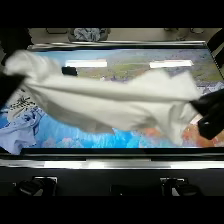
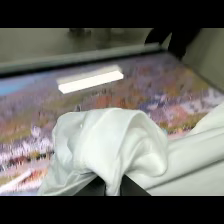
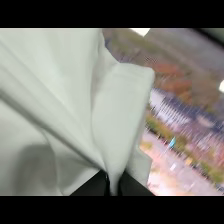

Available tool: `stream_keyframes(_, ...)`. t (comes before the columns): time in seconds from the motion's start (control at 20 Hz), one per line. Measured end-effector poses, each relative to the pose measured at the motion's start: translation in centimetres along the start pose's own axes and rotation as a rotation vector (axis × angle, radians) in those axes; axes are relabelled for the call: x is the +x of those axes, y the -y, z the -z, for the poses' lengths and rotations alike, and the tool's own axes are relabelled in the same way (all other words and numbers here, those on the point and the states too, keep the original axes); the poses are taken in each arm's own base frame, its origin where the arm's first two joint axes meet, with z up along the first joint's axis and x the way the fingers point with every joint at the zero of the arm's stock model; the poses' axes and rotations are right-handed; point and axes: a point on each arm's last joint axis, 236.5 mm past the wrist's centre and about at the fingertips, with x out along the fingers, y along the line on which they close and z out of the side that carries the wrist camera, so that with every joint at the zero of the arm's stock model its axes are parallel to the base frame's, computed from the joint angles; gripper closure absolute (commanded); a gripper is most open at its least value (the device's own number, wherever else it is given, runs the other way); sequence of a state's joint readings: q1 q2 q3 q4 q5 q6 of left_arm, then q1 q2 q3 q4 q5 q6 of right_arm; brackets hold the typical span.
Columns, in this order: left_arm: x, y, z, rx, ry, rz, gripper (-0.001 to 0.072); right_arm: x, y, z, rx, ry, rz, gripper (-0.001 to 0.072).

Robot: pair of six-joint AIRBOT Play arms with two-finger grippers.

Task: Fold the shirts.

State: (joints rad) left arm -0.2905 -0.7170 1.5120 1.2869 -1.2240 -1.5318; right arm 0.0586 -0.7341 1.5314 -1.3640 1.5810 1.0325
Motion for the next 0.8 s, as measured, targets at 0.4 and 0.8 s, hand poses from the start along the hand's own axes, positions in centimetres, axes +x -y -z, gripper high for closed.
stream_keyframes(0.4, 13.8, -6.0, 18.3, -0.156, -0.463, -0.085, 0.0672, 18.0, -6.6, 13.1, 0.187, -0.436, -0.379, 0.0657)
stream_keyframes(0.8, 24.1, -13.3, 22.0, -0.324, -0.563, -0.161, -0.0013, 31.3, -3.0, 10.7, 0.333, -0.345, -0.354, 0.0005)
